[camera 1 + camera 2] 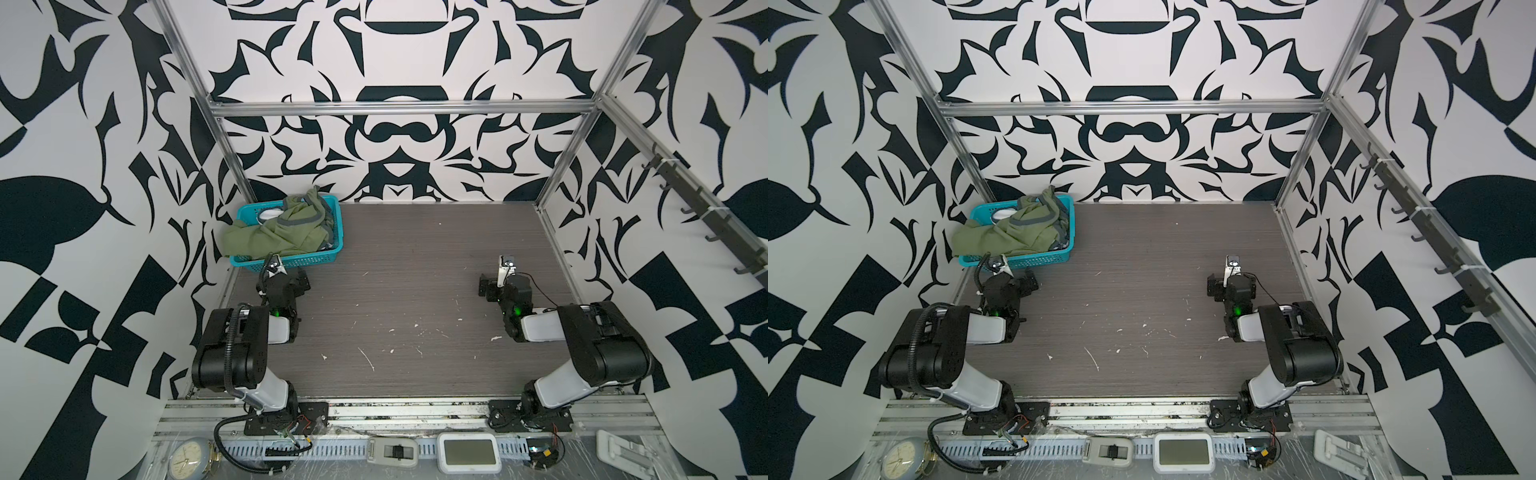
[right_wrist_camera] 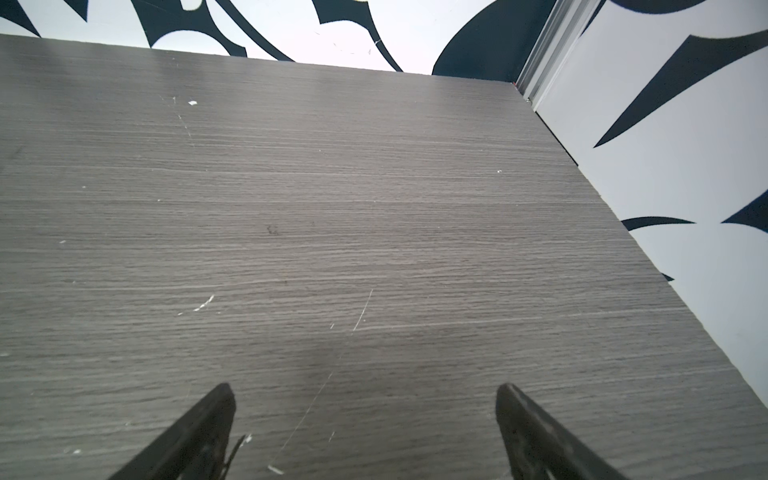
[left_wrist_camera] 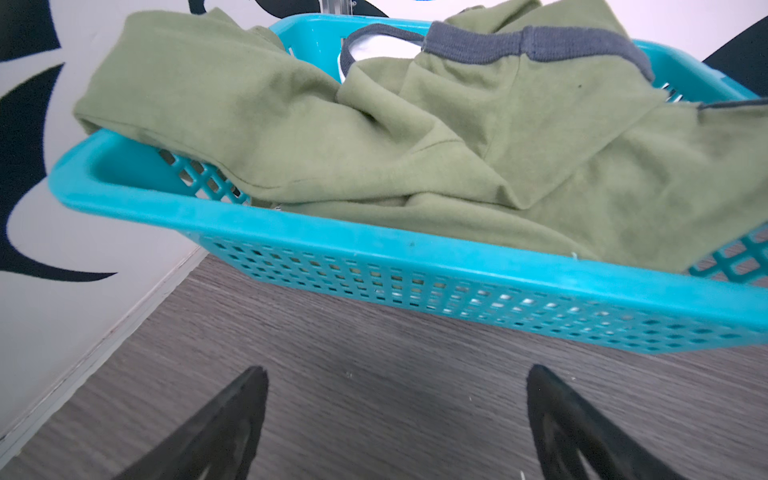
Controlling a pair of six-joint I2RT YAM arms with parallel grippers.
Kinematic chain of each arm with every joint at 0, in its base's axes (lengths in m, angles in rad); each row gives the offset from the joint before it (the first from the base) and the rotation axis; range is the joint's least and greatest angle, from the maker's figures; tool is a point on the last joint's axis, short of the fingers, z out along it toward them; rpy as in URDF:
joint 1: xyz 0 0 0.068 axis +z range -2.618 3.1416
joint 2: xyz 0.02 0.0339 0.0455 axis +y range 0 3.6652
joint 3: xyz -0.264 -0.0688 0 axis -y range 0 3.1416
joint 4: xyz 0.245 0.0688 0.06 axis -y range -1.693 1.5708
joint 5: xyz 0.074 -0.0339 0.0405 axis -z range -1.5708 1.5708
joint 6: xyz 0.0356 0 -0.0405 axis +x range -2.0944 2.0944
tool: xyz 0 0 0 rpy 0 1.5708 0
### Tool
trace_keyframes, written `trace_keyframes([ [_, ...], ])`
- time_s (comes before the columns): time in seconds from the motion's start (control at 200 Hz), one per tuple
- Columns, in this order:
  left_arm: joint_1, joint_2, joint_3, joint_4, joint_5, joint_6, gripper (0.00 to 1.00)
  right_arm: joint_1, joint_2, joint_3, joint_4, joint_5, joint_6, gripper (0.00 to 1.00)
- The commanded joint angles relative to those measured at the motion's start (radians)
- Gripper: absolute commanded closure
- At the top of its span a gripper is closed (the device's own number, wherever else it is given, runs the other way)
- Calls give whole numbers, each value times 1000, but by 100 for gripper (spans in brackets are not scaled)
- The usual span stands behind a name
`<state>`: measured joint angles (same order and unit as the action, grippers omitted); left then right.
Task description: Fold and stack the tank tops
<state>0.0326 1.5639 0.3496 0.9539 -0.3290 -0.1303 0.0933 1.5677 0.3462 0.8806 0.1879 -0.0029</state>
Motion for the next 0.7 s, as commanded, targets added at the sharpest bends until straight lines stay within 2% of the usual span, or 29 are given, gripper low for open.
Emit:
trace_keyframes([
  [0.0,-3,3,0,31,-10,-2,1,0,-16,8,32,15,3,0],
  [0.565,-4,-4,-10,48,-6,-9,1,-1,-18,5,35,16,3,0],
  [0.575,-5,-7,-15,58,-2,-4,1,0,-19,4,35,-13,0,0],
  [0.63,-37,-52,-42,80,8,41,1,1,-38,0,36,-63,-16,0],
  [0.695,-99,-136,-56,48,-54,95,1,11,-110,-4,-16,-90,-32,0],
])
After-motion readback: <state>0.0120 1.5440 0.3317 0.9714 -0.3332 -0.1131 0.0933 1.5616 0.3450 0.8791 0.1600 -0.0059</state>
